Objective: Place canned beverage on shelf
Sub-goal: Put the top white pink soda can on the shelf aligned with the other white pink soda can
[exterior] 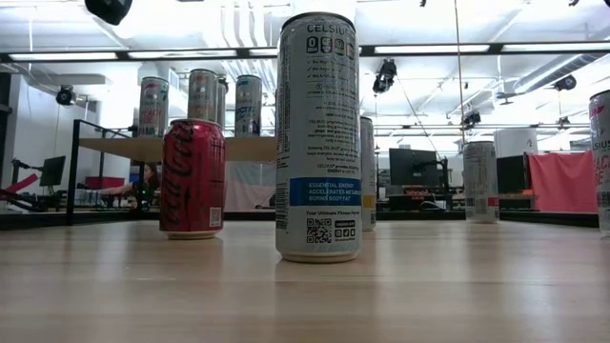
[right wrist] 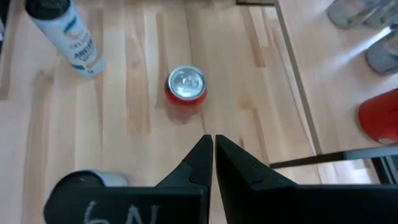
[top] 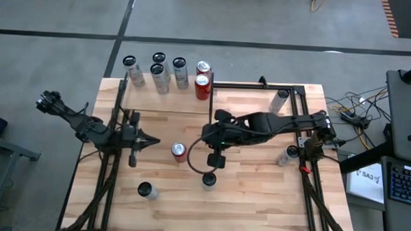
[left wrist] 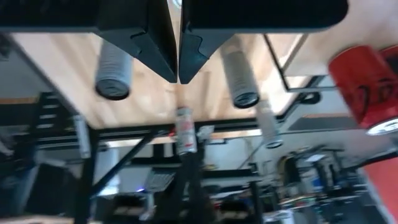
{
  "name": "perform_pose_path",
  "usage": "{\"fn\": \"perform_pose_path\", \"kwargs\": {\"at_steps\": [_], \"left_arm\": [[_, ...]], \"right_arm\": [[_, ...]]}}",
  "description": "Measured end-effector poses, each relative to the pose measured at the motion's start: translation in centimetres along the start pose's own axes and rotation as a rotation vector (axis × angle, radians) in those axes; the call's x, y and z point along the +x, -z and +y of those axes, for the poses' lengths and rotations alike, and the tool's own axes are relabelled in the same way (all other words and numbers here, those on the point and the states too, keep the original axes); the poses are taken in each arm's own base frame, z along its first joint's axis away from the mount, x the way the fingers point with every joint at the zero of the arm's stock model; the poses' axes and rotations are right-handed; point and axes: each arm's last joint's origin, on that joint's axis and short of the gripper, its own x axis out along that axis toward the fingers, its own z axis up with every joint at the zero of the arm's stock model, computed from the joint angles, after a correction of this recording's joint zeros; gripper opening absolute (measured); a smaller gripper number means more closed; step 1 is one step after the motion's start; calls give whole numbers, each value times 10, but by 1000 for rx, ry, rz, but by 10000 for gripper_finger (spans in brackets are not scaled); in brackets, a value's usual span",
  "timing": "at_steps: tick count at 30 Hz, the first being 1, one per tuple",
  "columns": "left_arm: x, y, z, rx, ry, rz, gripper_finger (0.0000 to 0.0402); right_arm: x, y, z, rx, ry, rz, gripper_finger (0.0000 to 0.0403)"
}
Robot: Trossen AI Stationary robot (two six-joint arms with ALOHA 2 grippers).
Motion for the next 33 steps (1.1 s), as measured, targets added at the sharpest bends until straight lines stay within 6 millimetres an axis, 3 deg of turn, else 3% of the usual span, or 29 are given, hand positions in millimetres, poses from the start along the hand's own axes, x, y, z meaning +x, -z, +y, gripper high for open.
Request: {"fn": "perform_pose_path", "kwargs": {"at_steps": [6,17,26,33], "left_arm": [[-12,-1,4,9,105,-45,0],[-13,21,5,-31,135,-88,0],[-17,21,8,-10,122,-120,0],[-23,13,15,120,-15,-128,0]], "right_arm": [[2,5,-1,2,8,42,9],[-6,14,-8,-45,29,95,9],[-12,18,-33,14,69,99,9],[-4,25,-59,223,133,152,9]]}}
